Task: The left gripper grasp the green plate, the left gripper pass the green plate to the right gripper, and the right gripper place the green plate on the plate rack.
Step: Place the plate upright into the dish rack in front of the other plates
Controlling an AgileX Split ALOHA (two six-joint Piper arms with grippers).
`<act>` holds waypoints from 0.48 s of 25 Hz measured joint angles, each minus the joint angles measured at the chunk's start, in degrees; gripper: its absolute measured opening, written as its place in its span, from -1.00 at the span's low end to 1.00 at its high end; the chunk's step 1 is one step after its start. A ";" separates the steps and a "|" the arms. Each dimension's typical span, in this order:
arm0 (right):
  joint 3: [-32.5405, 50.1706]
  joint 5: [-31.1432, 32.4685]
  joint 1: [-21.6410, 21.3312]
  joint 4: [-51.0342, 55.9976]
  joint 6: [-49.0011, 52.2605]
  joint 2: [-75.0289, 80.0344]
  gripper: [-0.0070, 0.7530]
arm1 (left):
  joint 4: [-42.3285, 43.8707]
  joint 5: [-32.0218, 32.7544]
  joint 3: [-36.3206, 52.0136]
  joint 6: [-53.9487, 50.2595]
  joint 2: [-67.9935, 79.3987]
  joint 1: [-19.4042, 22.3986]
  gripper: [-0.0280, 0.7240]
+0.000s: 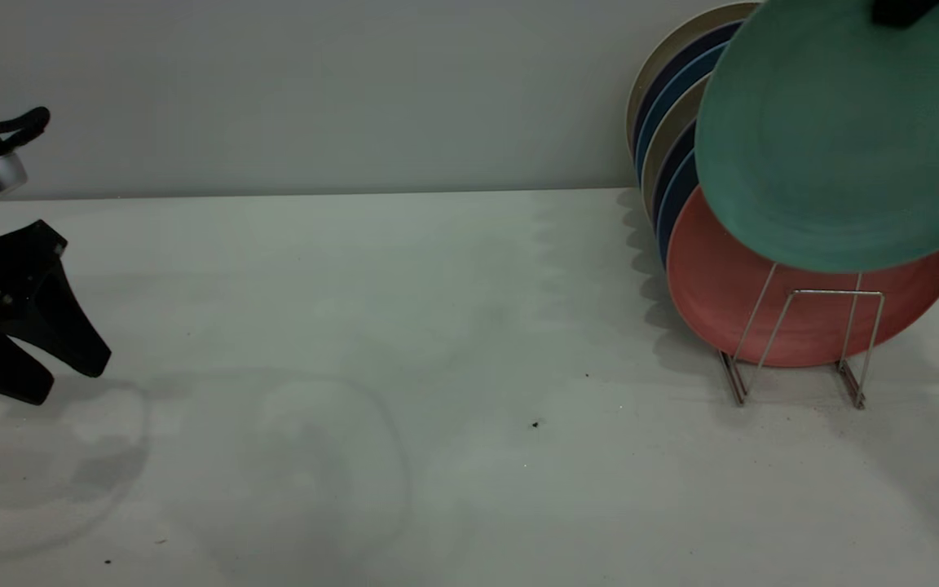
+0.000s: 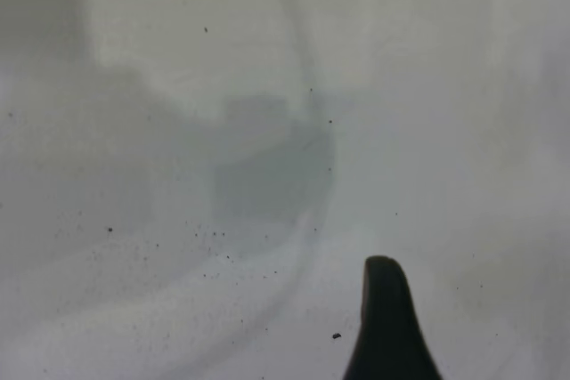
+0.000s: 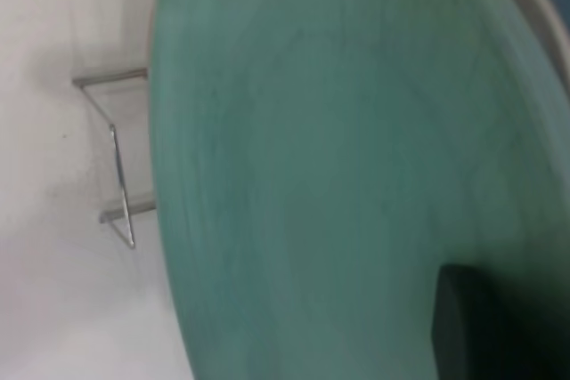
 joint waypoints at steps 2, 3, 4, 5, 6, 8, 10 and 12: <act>0.00 -0.20 0.00 -0.07 0.11 0.87 -0.73 | 0.00 0.00 0.00 0.00 0.00 0.00 0.46; 0.00 -0.35 0.00 -0.07 0.17 1.20 -0.73 | 0.00 0.00 0.00 0.00 0.00 0.00 0.45; 0.00 -0.45 0.00 -0.07 0.15 1.41 -0.73 | 0.00 0.00 0.00 0.00 0.00 0.00 0.43; 0.00 -0.52 0.00 -0.01 0.29 1.72 -0.73 | 0.00 0.00 0.00 0.00 0.00 0.00 0.43; 0.00 -0.59 0.00 0.06 0.51 1.87 -0.73 | 0.00 -0.02 0.00 0.00 0.00 0.00 0.42; 0.00 -0.59 0.00 0.06 1.17 2.74 -0.73 | 0.00 -0.19 0.00 0.00 0.00 0.00 0.41; 0.00 -0.53 0.00 0.30 1.61 3.89 -0.73 | 0.00 -0.39 0.00 0.00 0.00 0.00 0.41; 0.00 -0.53 0.00 0.29 2.09 5.51 -0.73 | 0.05 -0.51 0.00 0.00 0.00 0.00 0.41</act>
